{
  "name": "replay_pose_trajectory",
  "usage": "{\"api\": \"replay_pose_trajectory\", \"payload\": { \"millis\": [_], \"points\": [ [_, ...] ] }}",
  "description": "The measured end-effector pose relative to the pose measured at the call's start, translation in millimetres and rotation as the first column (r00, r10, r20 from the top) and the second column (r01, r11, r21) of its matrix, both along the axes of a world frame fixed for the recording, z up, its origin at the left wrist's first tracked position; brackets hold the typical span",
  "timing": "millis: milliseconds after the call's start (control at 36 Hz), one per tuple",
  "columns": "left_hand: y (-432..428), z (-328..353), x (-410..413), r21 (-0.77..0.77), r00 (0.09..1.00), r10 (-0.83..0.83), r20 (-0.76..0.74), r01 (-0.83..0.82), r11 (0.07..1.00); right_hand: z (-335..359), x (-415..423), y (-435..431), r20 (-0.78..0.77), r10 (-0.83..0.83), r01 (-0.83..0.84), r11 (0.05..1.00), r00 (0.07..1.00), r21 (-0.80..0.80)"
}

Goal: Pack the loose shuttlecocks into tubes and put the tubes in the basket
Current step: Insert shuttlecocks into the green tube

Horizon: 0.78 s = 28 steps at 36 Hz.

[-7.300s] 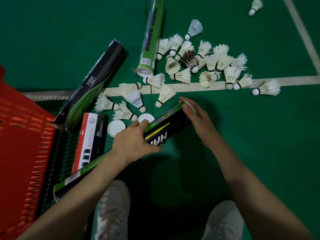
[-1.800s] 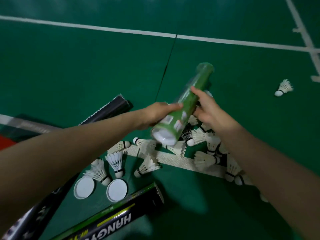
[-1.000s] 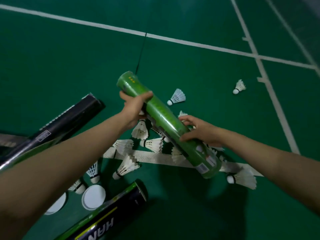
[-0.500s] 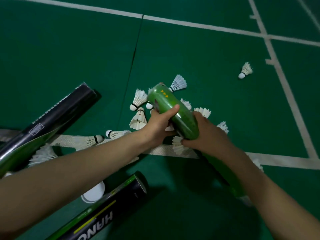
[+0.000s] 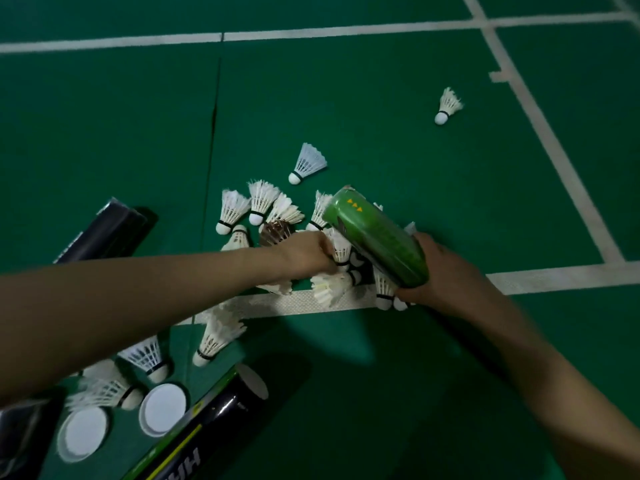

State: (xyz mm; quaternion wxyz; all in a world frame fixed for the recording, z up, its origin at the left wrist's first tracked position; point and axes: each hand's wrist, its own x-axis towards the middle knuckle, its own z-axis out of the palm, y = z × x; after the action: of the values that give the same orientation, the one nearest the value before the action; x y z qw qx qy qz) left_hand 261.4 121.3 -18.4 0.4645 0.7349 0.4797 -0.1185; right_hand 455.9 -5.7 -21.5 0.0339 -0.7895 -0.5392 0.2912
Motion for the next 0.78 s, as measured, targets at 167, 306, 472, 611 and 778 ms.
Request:
{"api": "replay_pose_trajectory", "payload": {
  "millis": [167,306,472,611,778],
  "points": [
    [-25.7,-42.4,7.1,0.319,0.933,-0.232,-0.276,0.317,0.893,-2.9,6.4,-16.2,-0.084,0.013,-0.014,1.0,0.996,-0.009],
    [-44.3,-57.1,4.1,0.326,0.934,-0.187,-0.306,0.287,0.901,-2.8,4.9,-31.3,-0.122,0.014,-0.012,1.0,0.992,0.016],
    [-31.5,-25.8,-32.4,0.05,0.97,0.141,0.198,-0.154,0.987,3.8,-4.8,-60.1,-0.059,0.048,-0.043,0.996,0.997,0.083],
    [-18.8,1.5,-60.8,-0.024,0.887,0.281,0.368,-0.293,0.956,-6.3,-18.2,-74.9,-0.097,0.03,-0.026,0.999,0.995,0.041],
    [-14.7,-4.1,-73.9,-0.097,0.752,0.506,0.421,-0.518,0.85,-13.0,-34.4,-66.7,-0.099,0.028,-0.019,0.996,0.995,0.087]
  ]
}}
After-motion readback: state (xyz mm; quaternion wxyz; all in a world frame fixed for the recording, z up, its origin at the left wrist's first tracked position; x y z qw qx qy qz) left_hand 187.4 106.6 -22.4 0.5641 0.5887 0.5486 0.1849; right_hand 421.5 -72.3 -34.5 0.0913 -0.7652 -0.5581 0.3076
